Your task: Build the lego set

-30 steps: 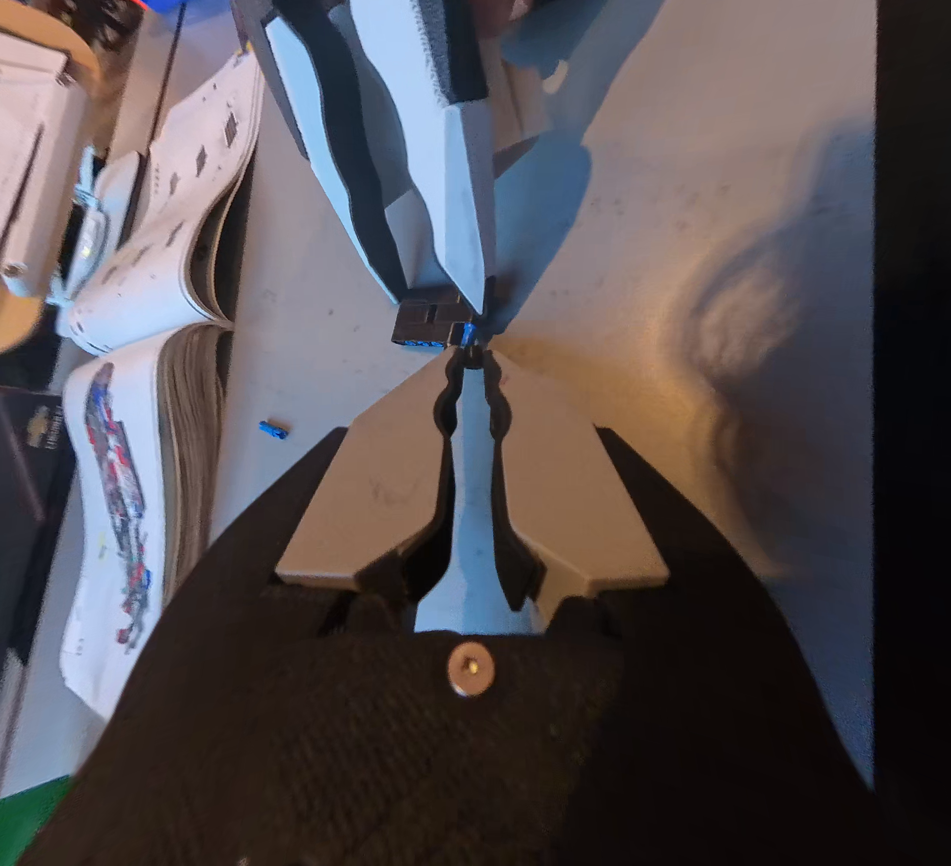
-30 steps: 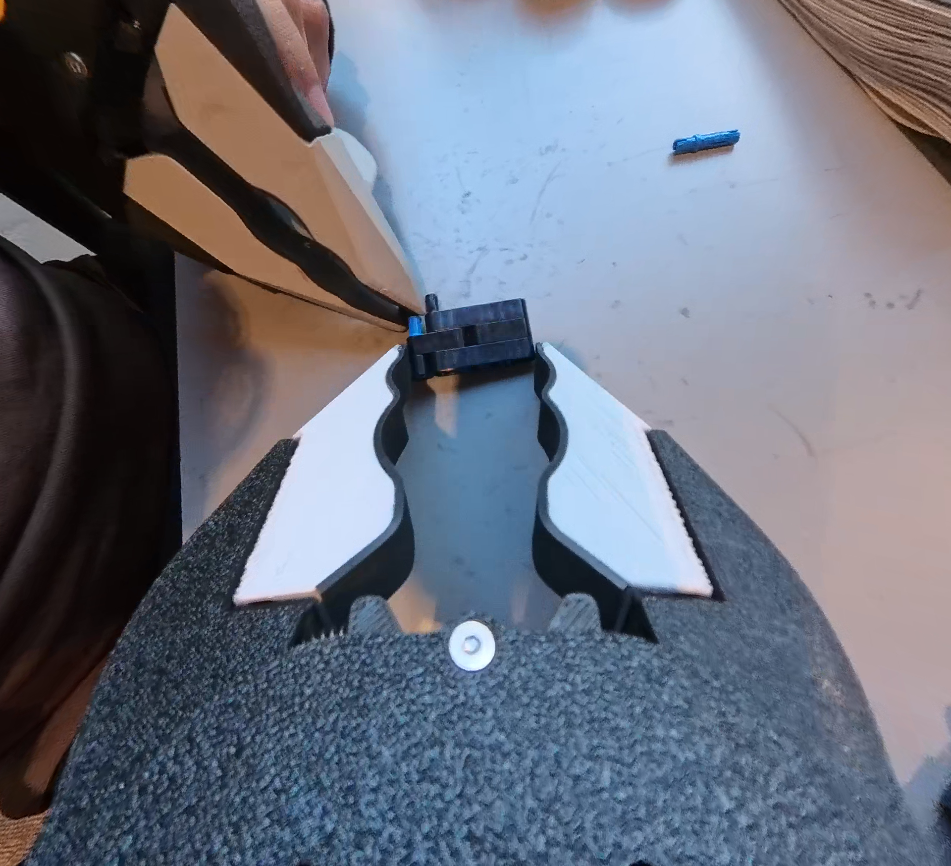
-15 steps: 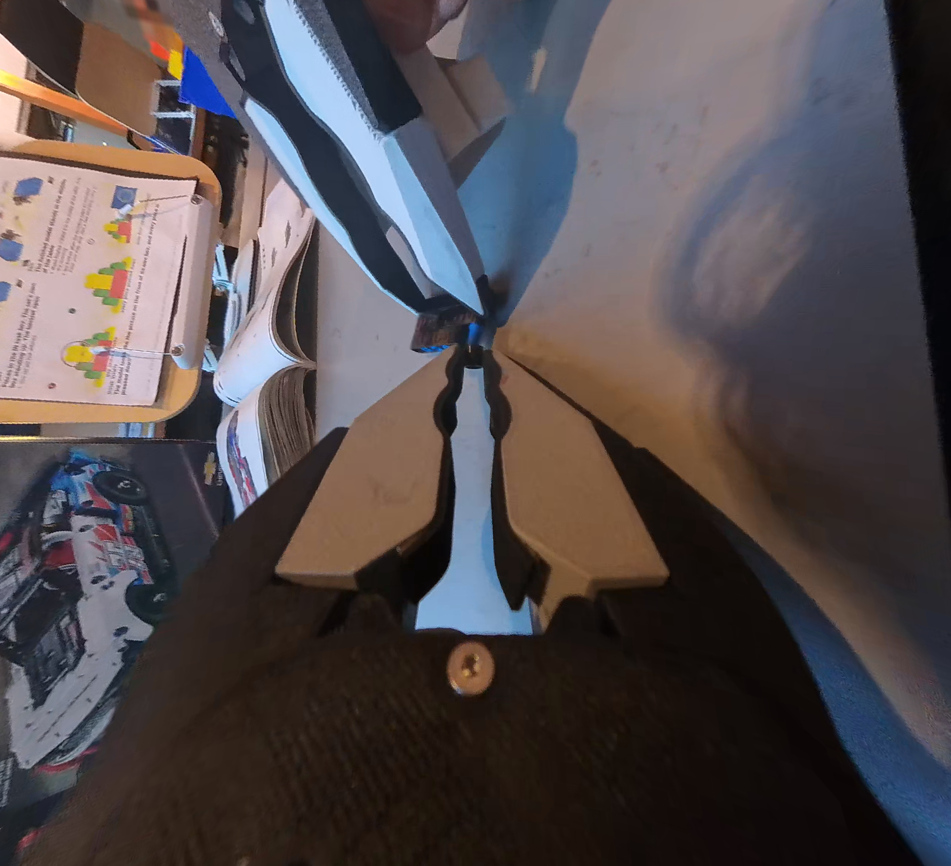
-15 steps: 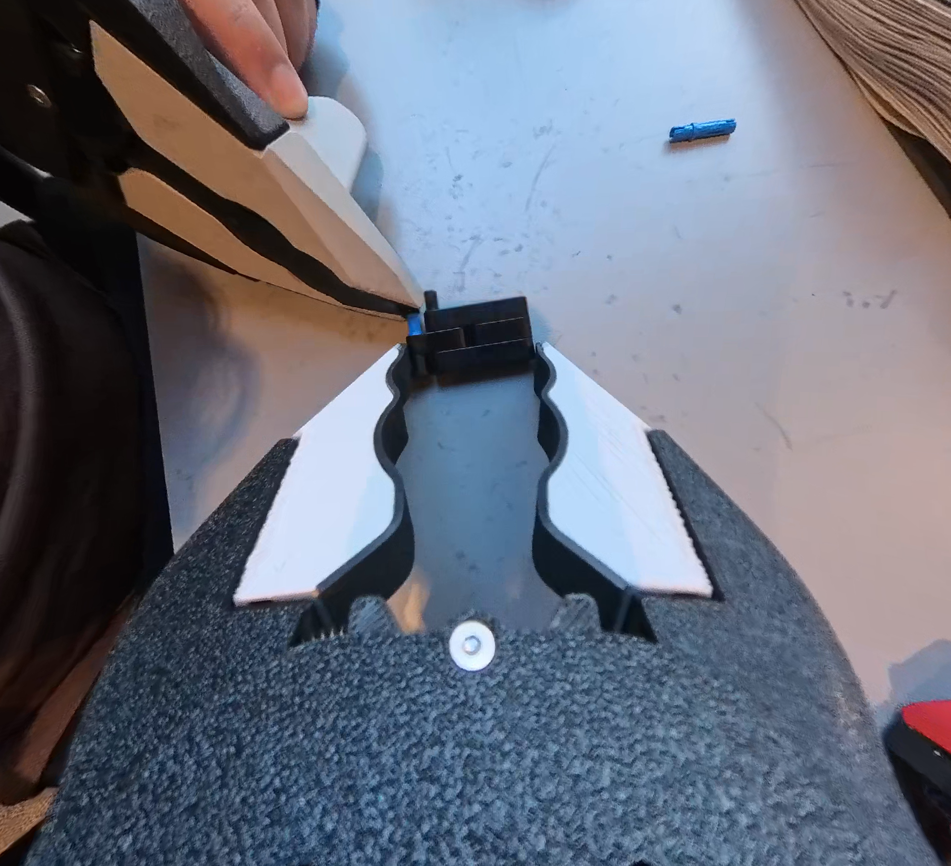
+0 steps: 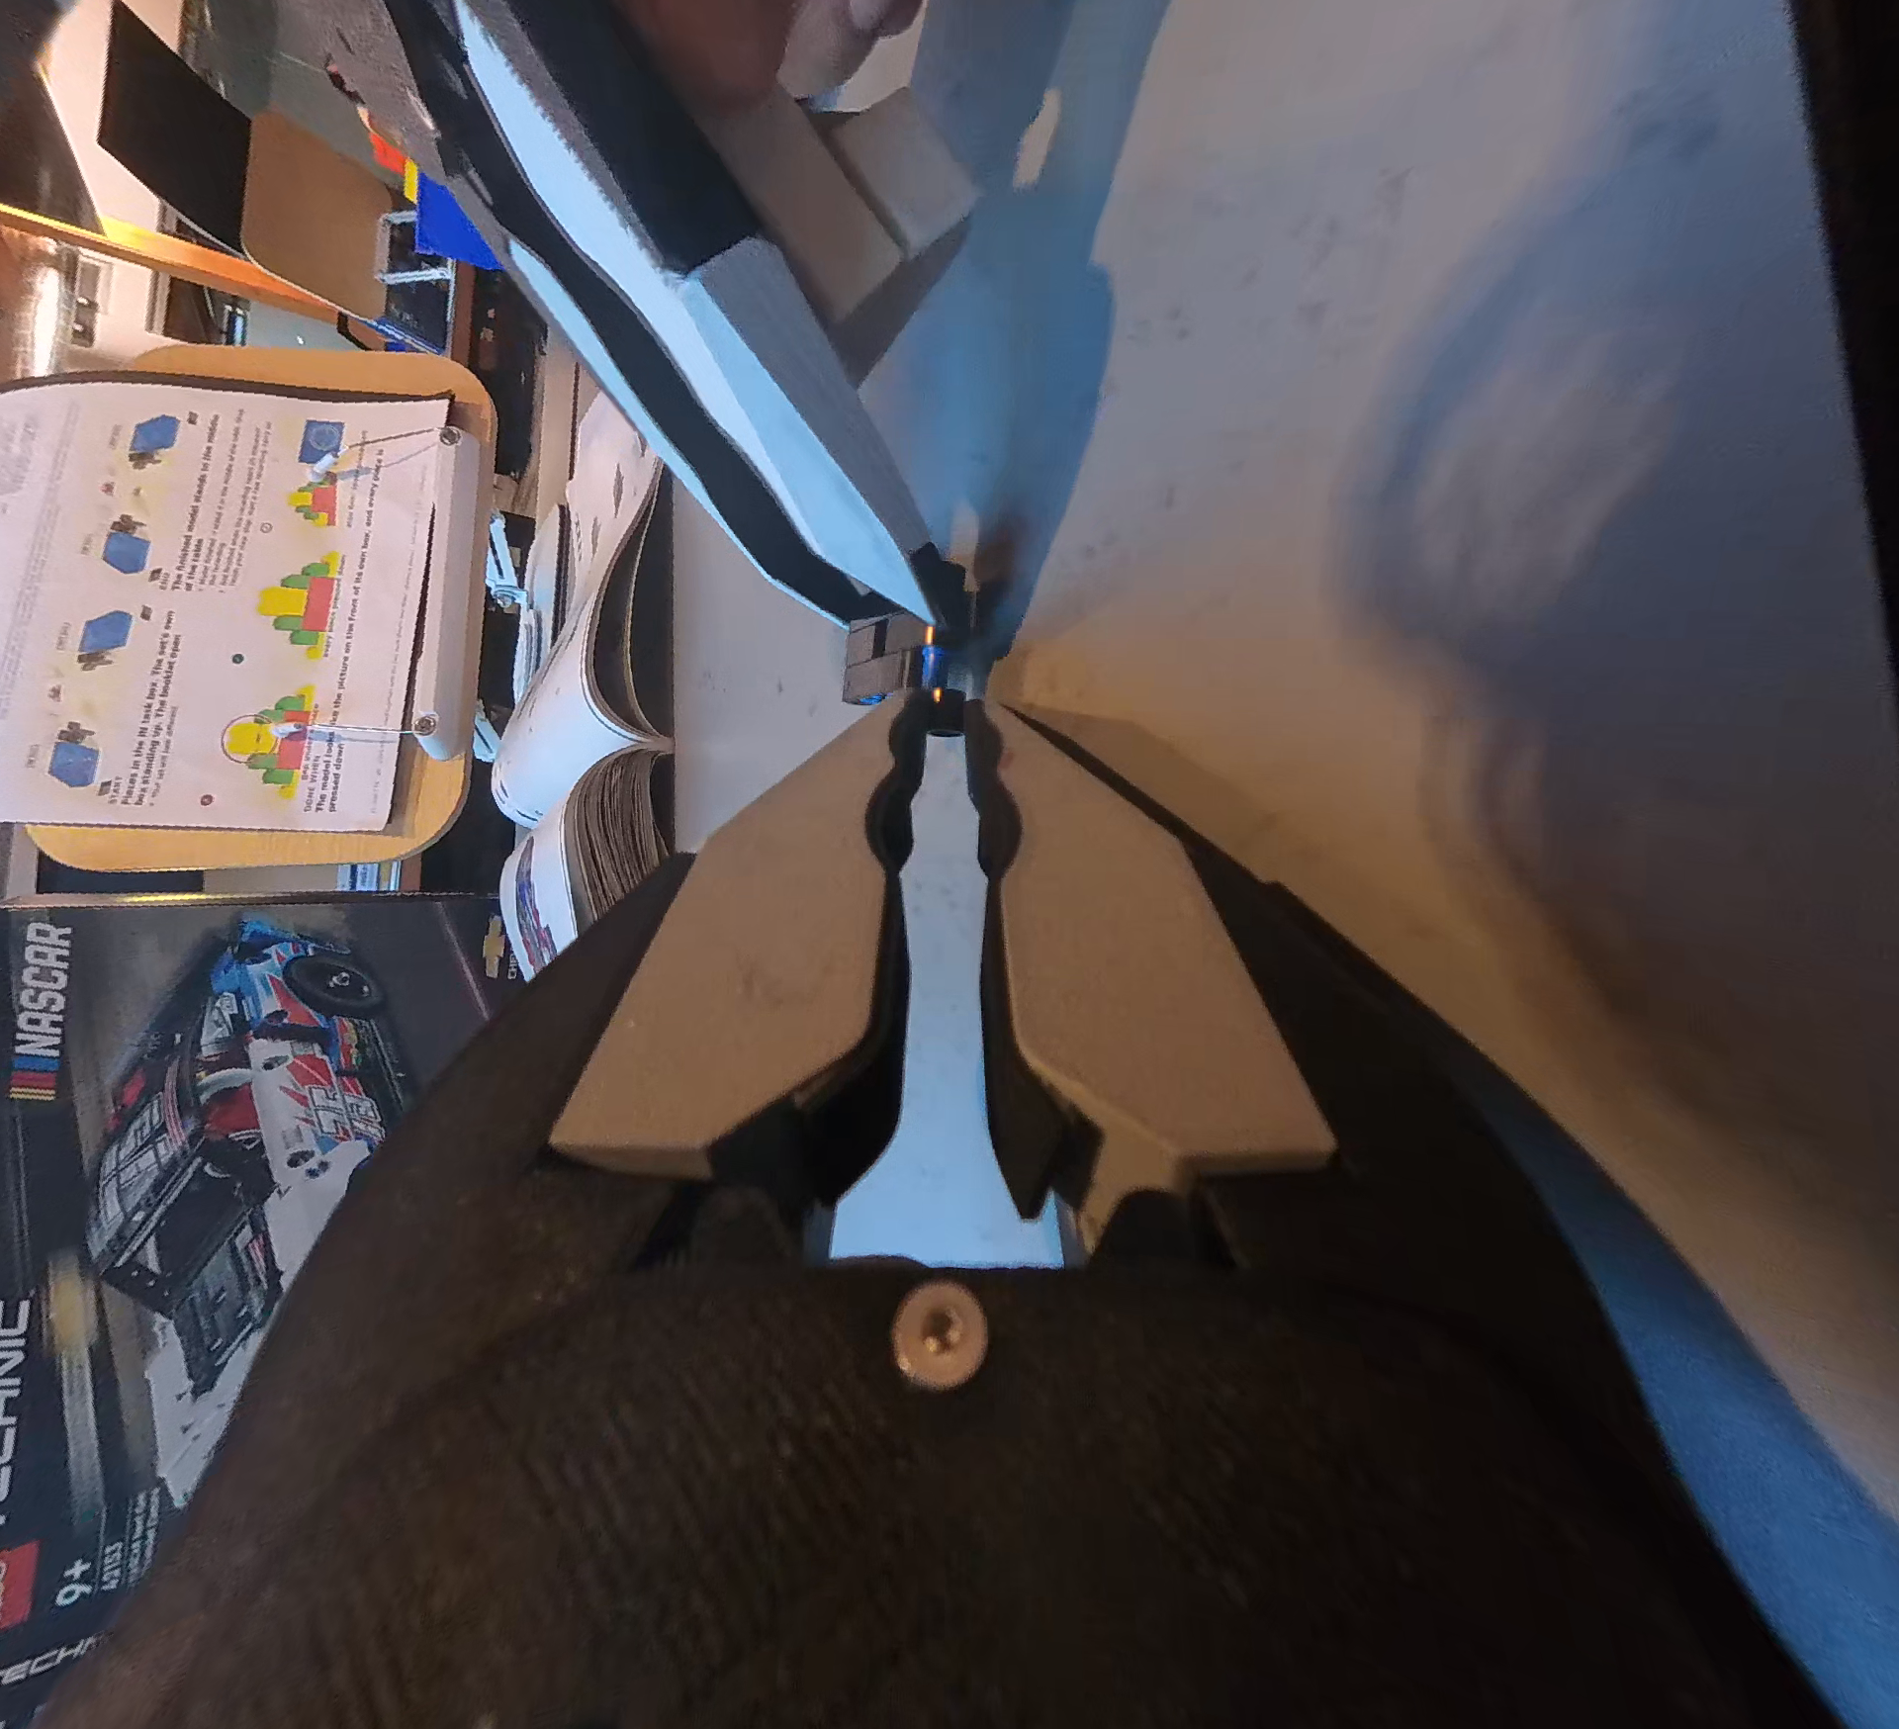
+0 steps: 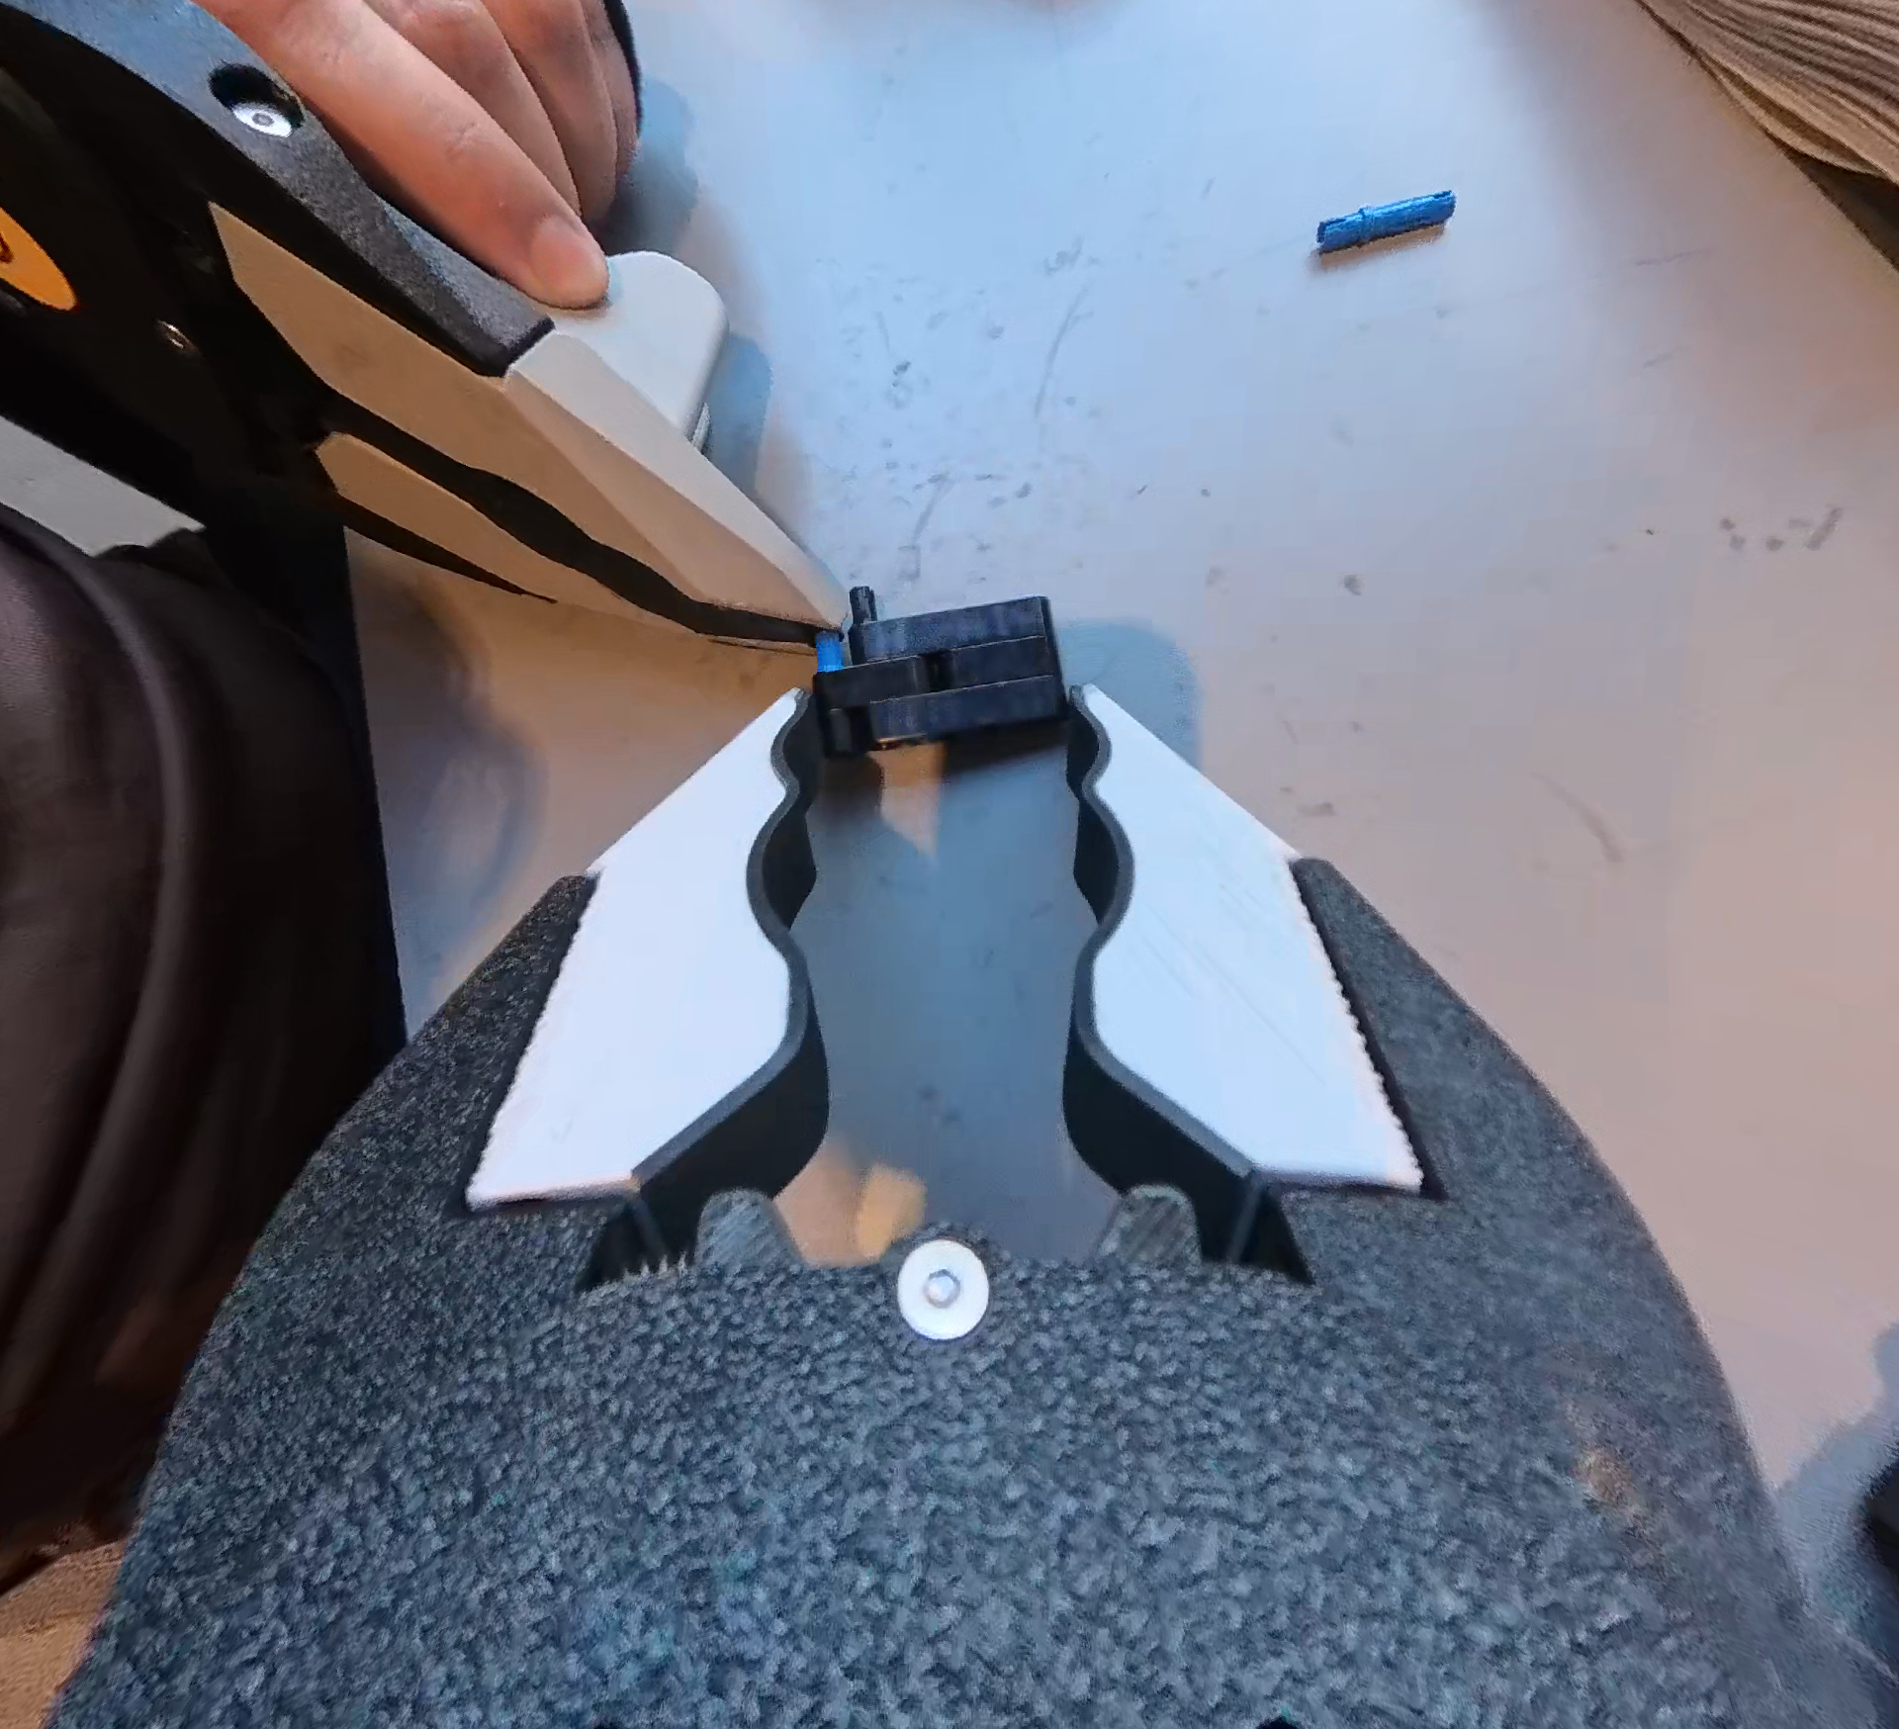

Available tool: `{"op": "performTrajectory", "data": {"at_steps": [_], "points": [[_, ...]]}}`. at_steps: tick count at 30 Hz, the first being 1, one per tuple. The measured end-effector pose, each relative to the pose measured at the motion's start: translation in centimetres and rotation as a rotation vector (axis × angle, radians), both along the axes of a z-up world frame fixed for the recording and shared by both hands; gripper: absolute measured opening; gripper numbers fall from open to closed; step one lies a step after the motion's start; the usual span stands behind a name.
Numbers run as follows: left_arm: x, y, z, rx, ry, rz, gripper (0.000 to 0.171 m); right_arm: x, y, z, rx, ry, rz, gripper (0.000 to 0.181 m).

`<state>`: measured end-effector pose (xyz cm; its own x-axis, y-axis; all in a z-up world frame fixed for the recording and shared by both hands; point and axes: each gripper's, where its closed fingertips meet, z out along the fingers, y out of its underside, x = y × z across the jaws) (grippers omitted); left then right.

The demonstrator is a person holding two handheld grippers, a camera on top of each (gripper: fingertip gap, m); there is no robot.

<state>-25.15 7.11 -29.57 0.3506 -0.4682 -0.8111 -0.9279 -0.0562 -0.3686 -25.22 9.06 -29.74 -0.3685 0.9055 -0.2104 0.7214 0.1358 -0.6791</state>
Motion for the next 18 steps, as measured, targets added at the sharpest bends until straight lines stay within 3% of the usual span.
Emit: {"op": "performTrajectory", "data": {"at_steps": [4,13,18], "points": [[0.04,0.03,0.03,0.011,0.014,-0.006,0.005,-0.03,0.06,0.0,-0.006,0.001,0.004,0.048],[0.13,0.04,0.08,0.035,0.042,-0.021,0.005,0.0,0.2,-0.39,0.148,-0.021,0.023,0.048],[0.13,0.01,0.07,0.032,0.038,-0.022,0.005,-0.02,0.24,-0.26,0.098,-0.025,0.012,0.048]]}}
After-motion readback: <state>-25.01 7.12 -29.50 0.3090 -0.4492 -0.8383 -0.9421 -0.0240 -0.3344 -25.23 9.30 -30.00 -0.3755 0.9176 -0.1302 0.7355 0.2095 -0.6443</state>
